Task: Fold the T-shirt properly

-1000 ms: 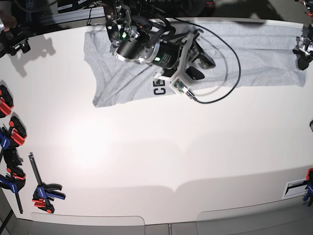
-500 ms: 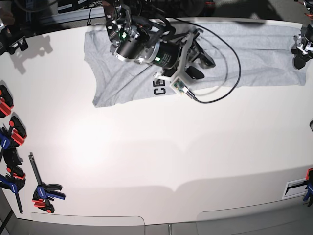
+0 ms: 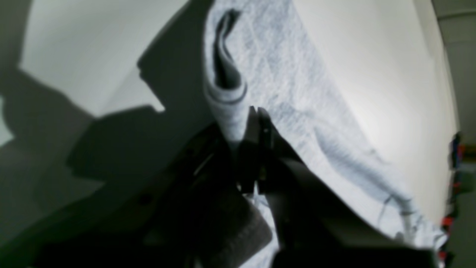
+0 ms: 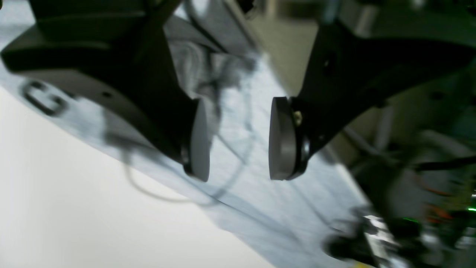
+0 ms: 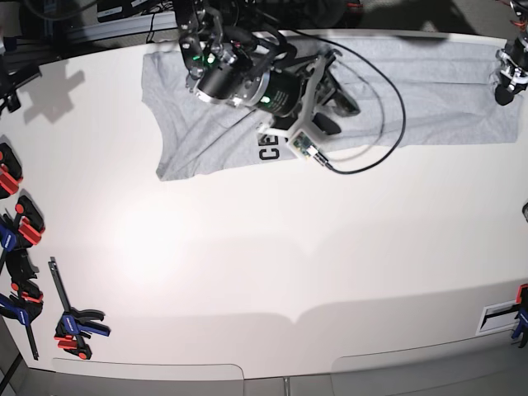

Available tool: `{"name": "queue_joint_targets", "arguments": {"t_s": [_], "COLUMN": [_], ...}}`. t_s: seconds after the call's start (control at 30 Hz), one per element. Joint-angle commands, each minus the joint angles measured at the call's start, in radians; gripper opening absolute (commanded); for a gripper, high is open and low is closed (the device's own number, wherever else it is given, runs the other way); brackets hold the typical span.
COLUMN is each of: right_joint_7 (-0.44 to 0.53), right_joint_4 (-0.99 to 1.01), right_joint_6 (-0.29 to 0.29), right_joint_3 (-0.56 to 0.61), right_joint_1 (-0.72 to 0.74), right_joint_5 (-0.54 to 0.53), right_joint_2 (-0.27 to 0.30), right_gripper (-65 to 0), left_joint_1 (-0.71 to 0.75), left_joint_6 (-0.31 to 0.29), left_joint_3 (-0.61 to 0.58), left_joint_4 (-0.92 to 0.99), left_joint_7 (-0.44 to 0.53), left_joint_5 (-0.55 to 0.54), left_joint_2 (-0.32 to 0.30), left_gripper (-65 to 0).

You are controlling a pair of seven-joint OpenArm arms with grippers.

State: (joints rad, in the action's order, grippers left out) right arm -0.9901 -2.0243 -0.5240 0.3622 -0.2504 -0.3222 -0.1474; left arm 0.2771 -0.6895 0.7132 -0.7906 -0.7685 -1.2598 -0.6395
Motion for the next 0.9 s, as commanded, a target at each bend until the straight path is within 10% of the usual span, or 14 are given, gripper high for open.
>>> {"name": "queue_joint_targets", "arguments": {"t_s": [0.0, 0.23, 0.87], "right_joint_7": [0.035, 0.095, 0.093], "right_joint_4": [-0.018, -0.018, -0.018], "right_joint_6": [-0.011, 0.077, 0.106], "right_joint_3": [0.002, -0.048, -0.627], "right_joint_1": [0.007, 0.007, 0.006], "right_joint_5": [0.014, 0.207, 0.101], "right_joint_2": [-0.01, -0.01, 0.095], "right_gripper": [-39.7, -39.7, -39.7], "left_joint_1": [0.003, 0.021, 0.139], "left_joint_6": [-0.009, -0.009, -0.009], "left_joint_3": [0.019, 0.072, 0.018], "left_joint_4": [-0.01, -0.104, -0.778], "left_joint_7": [-0.018, -0.283, -0.376], "left_joint_5": [-0.062, -0.224, -0.224], "left_joint_2": [-0.025, -0.01, 0.263], "left_gripper": [-65.0, -65.0, -65.0]}}
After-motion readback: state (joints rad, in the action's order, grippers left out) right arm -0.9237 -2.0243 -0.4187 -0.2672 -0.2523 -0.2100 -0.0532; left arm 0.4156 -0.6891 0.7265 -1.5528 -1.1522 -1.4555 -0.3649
